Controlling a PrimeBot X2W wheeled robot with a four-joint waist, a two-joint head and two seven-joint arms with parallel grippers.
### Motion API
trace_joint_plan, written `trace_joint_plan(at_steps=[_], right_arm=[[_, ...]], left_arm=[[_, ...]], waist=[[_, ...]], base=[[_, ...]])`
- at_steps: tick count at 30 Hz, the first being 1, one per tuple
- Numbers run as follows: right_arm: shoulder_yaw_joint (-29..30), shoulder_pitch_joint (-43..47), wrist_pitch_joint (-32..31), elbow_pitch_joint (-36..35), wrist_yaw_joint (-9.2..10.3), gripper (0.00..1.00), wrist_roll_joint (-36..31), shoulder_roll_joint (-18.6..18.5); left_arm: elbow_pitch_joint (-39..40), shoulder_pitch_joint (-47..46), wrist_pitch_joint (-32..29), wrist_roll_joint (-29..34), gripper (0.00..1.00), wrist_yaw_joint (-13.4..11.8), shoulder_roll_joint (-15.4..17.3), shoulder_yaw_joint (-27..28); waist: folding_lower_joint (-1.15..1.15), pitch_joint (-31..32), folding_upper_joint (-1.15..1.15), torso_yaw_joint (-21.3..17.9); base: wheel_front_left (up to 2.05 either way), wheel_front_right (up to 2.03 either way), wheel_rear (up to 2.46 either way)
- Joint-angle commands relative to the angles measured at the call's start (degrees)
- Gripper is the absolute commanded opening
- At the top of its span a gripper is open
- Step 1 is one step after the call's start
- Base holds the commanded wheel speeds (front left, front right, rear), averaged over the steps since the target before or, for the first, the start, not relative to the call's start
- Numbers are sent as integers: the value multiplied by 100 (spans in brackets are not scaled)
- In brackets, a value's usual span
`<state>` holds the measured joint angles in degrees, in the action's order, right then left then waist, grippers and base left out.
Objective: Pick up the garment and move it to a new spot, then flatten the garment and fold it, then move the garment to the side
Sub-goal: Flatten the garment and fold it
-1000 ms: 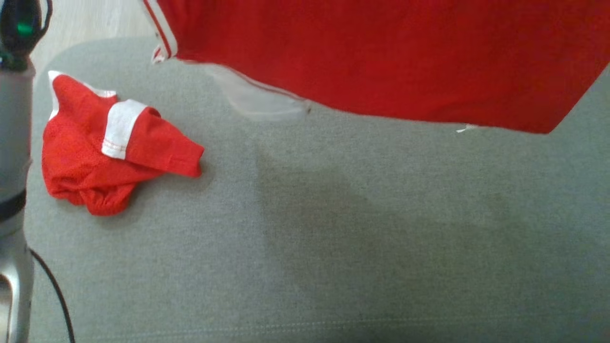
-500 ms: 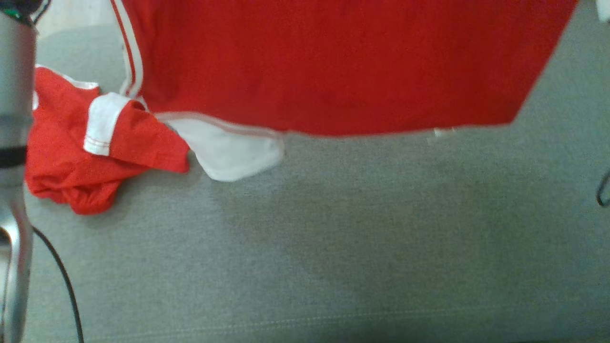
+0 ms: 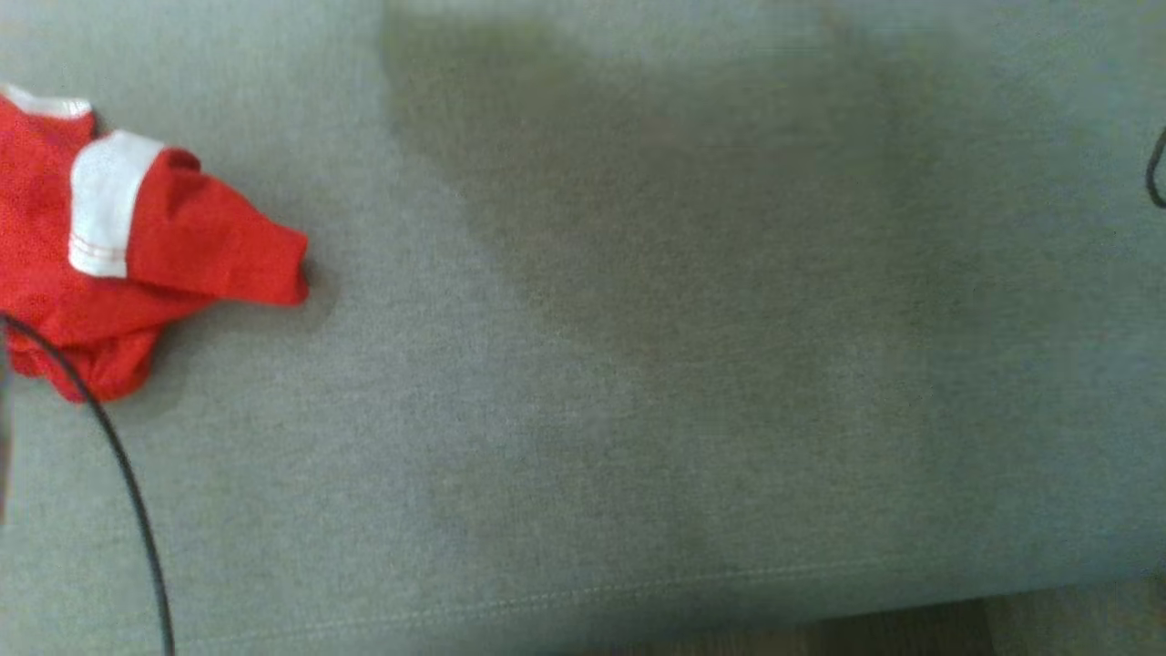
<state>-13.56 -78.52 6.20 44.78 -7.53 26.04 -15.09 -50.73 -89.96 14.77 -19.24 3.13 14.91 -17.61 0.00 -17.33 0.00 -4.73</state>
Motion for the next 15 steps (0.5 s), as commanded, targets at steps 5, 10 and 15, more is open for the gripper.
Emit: trace_joint_plan(at_steps=[5,10,15], right_arm=[[-337,-331,258,724,4,0,-111,117],[-606,-218,439,1166,4,0,102,97],[-940,124,547,1172,4,0,513,29]], left_arm=[[-553,40,19,-154,0,157,-136,57],[-916,352,21,-320,0,258,-260,139],[-1033,673,22,-423,0,325,-276,217]], waist=[[0,-834,0,247],[0,-1116,0,293],[0,-1132,0,307]], base=[[0,0,0],[0,0,0],[0,0,0]])
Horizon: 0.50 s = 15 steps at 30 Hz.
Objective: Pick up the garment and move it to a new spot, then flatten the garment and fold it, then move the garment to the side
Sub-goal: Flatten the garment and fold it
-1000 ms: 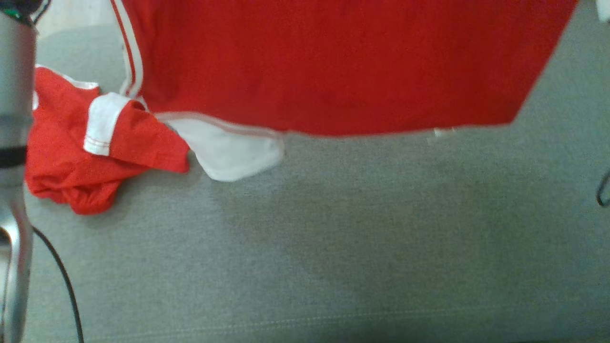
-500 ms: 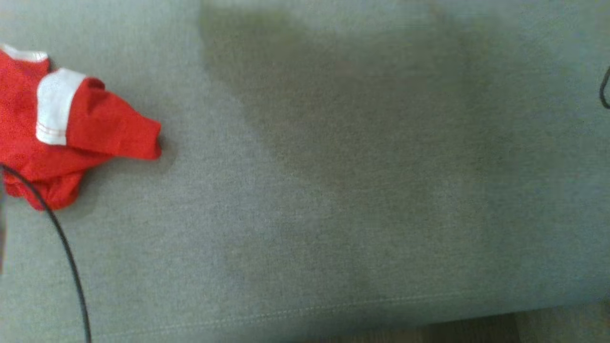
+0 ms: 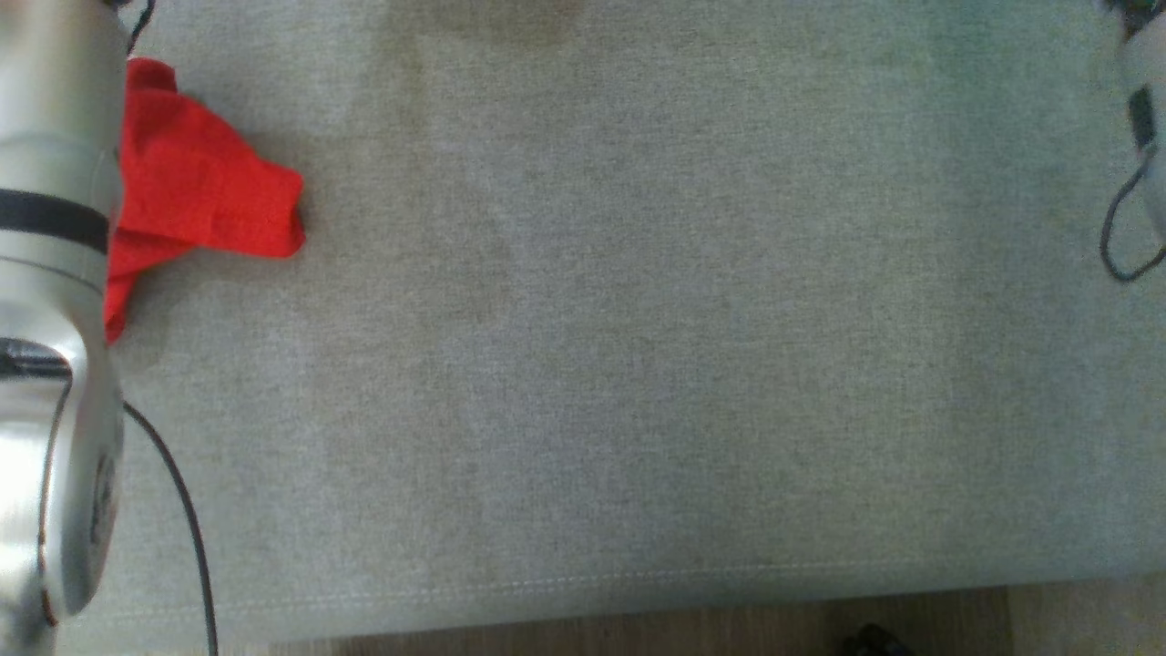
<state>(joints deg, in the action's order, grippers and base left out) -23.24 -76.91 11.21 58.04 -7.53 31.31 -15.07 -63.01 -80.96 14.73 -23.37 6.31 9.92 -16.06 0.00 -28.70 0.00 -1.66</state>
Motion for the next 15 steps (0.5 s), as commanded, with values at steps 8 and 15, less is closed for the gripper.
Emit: trace_joint_plan(at_steps=[8,15], right_arm=[[-351,1191,218,-965,4,0,585,-235],[-66,2924,-15,-2044,4,0,579,-593]], left_arm=[[943,1010,26,-303,0,-6,345,600],[2444,3328,27,-301,0,-147,241,767]], waist=[[0,348,0,-3],[0,842,0,118]], base=[[0,0,0],[0,0,0]])
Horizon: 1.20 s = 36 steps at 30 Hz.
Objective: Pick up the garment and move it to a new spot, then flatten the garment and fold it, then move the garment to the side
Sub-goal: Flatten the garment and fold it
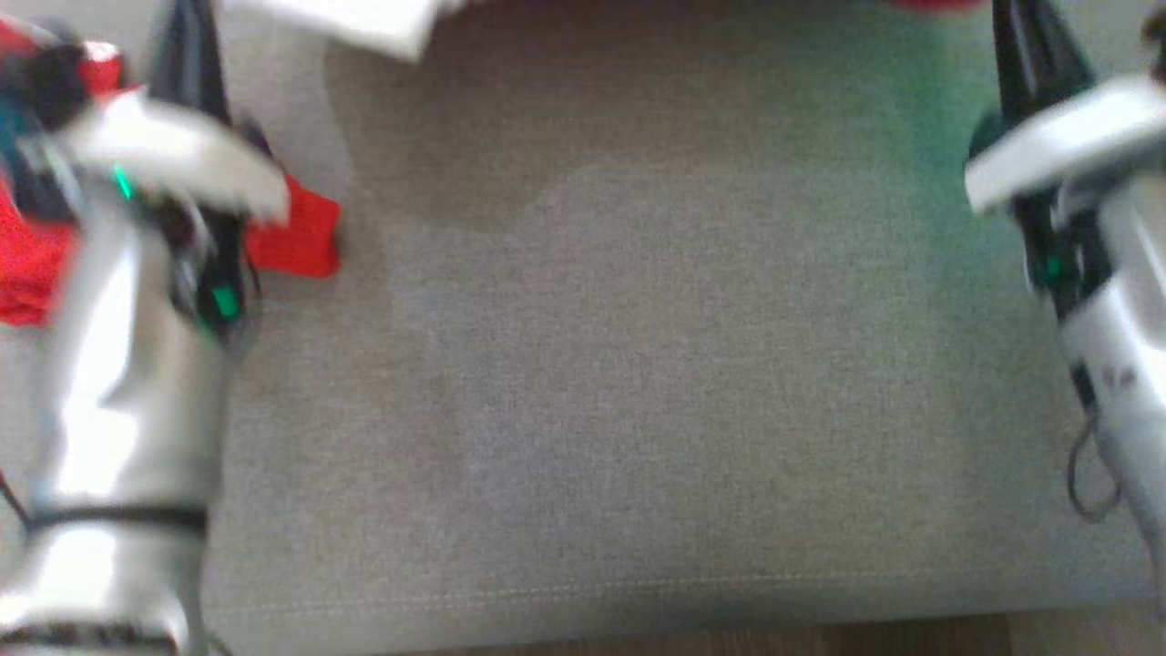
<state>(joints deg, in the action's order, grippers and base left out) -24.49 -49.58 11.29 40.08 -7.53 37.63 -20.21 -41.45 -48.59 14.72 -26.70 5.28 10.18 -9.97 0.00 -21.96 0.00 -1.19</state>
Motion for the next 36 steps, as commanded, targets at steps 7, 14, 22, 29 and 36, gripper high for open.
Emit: trace_joint_plan(at_steps=[7,14,22,29,36], right_arm=[[1259,2440,-739,-1720,4,0,-553,124],[2465,4506,-1906,-4073,4,0,-1334,1160],[2940,5849,-2991,-5806,4,0,-1696,1696],[3285,6565,-3407,-6138,4,0,-1608,1731],[3409,6723,-3584,-6009,4,0,-1549,1732]], left_arm=[[2081,2441,-250,8,0,-511,231,120],[4255,4412,-982,-47,0,-1167,322,161],[5719,5562,-1729,7,0,-1660,451,113],[6591,6368,-2230,38,0,-1965,535,31],[6930,6637,-2519,18,0,-2036,590,-85]], waist=[[0,685,0,147],[0,1016,0,242],[0,1331,0,259],[0,1591,0,236],[0,1716,0,220]], base=[[0,0,0],[0,0,0],[0,0,0],[0,0,0],[0,0,0]])
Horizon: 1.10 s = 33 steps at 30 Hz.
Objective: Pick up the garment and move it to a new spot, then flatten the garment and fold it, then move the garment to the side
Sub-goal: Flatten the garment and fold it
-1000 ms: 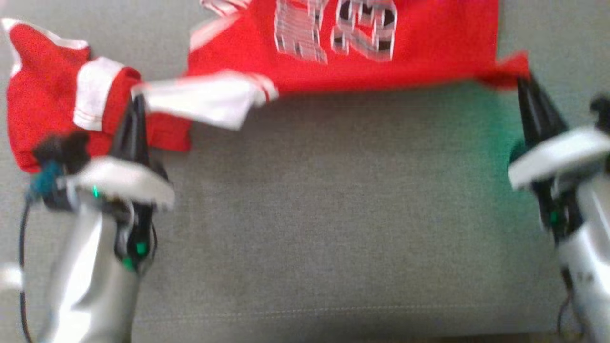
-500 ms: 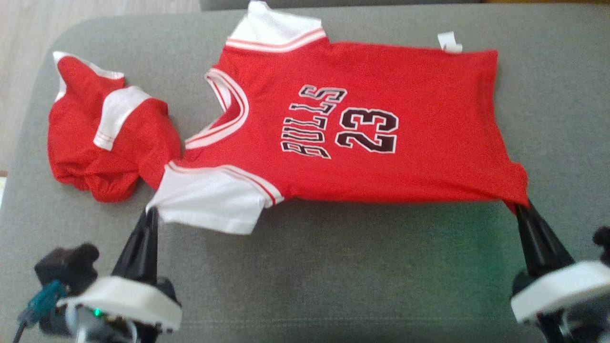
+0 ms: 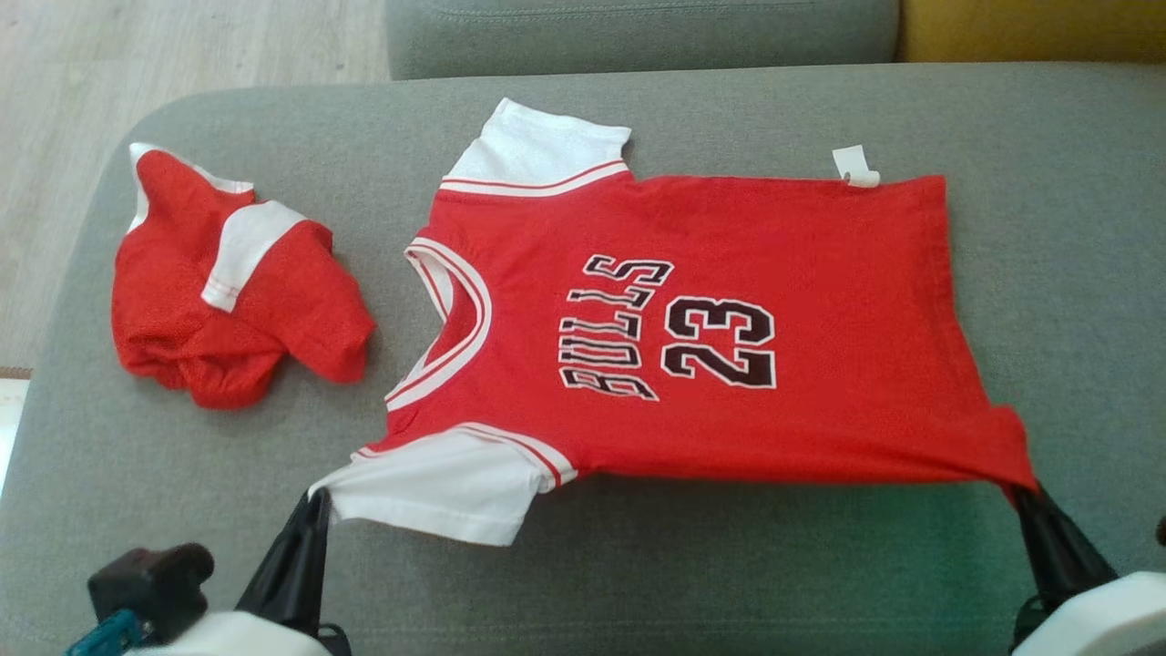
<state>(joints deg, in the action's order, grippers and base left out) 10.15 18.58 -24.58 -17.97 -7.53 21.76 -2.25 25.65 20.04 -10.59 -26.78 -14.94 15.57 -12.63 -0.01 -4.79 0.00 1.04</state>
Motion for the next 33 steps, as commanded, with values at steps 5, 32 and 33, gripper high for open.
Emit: trace_joint_plan(at_steps=[5,32,33], right_arm=[[-45,-304,-251,76,4,0,25,-64],[-564,-3043,693,1920,4,100,-106,-272],[-612,-3029,916,1857,4,100,-192,-295]], left_arm=[[40,-503,-36,-64,0,161,109,131],[-3306,-4179,213,-809,100,1549,35,101],[-3297,-4169,382,-695,100,1503,37,103]], waist=[[1,-137,0,-84],[1,-1512,0,-427],[1,-1508,0,-429]], base=[[0,0,0],[0,0,0],[0,0,0]])
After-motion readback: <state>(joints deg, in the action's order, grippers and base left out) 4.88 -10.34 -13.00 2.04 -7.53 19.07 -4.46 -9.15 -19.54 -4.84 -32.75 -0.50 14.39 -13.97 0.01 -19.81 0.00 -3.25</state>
